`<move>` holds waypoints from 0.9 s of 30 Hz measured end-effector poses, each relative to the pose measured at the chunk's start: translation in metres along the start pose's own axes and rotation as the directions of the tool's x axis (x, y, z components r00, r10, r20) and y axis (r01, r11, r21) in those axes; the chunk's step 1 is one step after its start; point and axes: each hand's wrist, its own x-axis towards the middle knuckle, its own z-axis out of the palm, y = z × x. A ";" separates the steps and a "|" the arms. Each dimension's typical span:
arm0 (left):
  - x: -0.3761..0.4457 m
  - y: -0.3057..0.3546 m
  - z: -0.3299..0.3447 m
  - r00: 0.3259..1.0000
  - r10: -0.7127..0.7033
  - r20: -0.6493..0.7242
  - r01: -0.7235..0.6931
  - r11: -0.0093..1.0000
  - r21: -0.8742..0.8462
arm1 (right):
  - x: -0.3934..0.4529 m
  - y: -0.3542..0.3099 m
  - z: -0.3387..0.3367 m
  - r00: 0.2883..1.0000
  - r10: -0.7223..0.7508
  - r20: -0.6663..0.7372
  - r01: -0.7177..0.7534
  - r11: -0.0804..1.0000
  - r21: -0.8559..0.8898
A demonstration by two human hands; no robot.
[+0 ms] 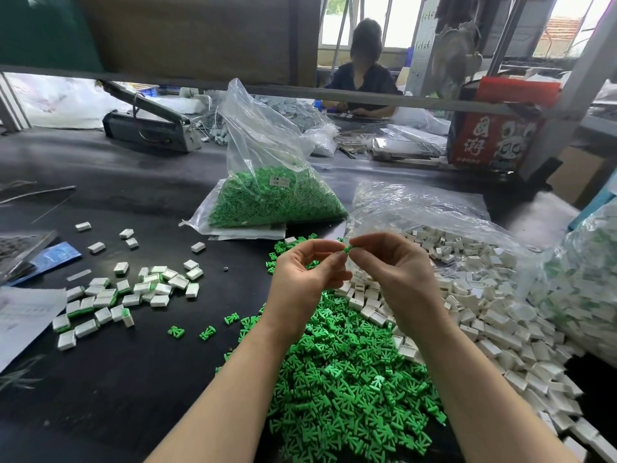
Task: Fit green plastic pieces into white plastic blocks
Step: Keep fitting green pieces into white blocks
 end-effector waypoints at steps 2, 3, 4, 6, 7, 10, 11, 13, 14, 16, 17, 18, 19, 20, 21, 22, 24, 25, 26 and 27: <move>0.000 -0.001 0.000 1.000 0.003 -0.003 -0.003 1.000 -0.002 | 0.000 0.001 0.000 1.000 -0.006 0.013 0.006 1.000 -0.008; 0.000 -0.001 -0.001 1.000 0.002 -0.005 -0.002 1.000 -0.005 | 0.000 0.002 -0.001 1.000 -0.007 0.018 0.007 1.000 -0.014; 0.001 0.000 -0.001 1.000 -0.002 -0.008 0.002 1.000 -0.011 | 0.000 0.002 -0.001 1.000 -0.006 0.023 0.006 1.000 -0.027; 0.001 0.000 -0.001 1.000 -0.011 -0.009 0.010 1.000 -0.028 | 0.000 0.001 0.000 1.000 0.005 0.029 -0.003 0.999 -0.048; 0.001 -0.001 -0.001 1.000 -0.014 -0.005 0.013 0.999 -0.032 | 0.000 0.002 0.001 1.000 0.014 0.021 -0.013 0.999 -0.039; 0.002 -0.002 0.000 1.000 -0.010 -0.007 0.010 1.000 -0.025 | 0.002 0.002 -0.001 0.998 0.061 -0.028 -0.060 0.998 0.030; 0.002 -0.002 0.000 1.000 -0.006 -0.017 0.005 1.000 -0.019 | 0.002 0.002 -0.002 0.997 0.067 -0.035 -0.065 0.997 0.042; 0.003 -0.002 0.000 0.999 0.002 -0.036 -0.002 1.000 -0.008 | 0.002 0.002 -0.003 0.997 0.060 -0.042 -0.058 0.997 0.047; 0.002 -0.002 0.000 0.999 0.004 -0.038 -0.005 1.000 -0.002 | 0.002 0.002 -0.003 0.997 0.054 -0.047 -0.052 0.998 0.042; 0.002 -0.001 0.000 1.000 0.004 -0.028 -0.004 1.000 0.002 | 0.002 0.002 -0.003 0.998 0.037 -0.052 -0.036 0.999 0.020; 0.002 -0.001 0.000 1.000 0.001 -0.020 -0.002 1.000 -0.005 | 0.001 0.002 -0.002 0.998 0.029 -0.049 -0.028 1.000 0.012; 0.001 -0.001 -0.001 1.000 -0.001 -0.013 0.001 1.000 -0.016 | 0.001 0.001 -0.002 0.999 0.022 -0.044 -0.021 1.000 0.005; 0.001 0.000 -0.001 1.000 -0.003 -0.008 0.002 1.000 -0.029 | 0.001 0.001 -0.002 0.999 0.013 -0.042 -0.014 1.000 -0.008; 0.001 0.000 -0.002 1.000 -0.004 -0.007 0.004 0.999 -0.039 | 0.000 0.001 -0.002 0.999 0.002 -0.042 -0.003 0.999 -0.034; 0.002 0.000 -0.002 1.000 -0.005 -0.008 0.004 0.999 -0.044 | 0.000 0.001 -0.002 0.999 -0.012 -0.047 0.008 0.998 -0.069; 0.002 0.000 -0.003 1.000 -0.004 -0.010 0.004 0.999 -0.044 | 0.000 0.001 -0.001 0.998 -0.022 -0.055 0.016 0.995 -0.102; 0.002 0.000 -0.003 1.000 -0.004 -0.013 0.003 0.999 -0.040 | 0.000 0.000 -0.001 0.997 -0.028 -0.070 0.019 0.990 -0.139; 0.002 0.000 -0.003 1.000 -0.004 -0.014 0.003 0.999 -0.039 | 0.000 0.000 -0.001 0.997 -0.026 -0.070 0.016 0.990 -0.143; 0.001 0.000 -0.003 1.000 -0.005 -0.017 0.005 0.999 -0.037 | 0.000 0.000 -0.001 0.997 -0.019 -0.069 0.009 0.990 -0.142; 0.002 0.000 -0.003 1.000 -0.007 -0.022 0.007 0.999 -0.033 | 0.000 -0.001 -0.002 0.998 -0.007 -0.068 -0.003 0.990 -0.142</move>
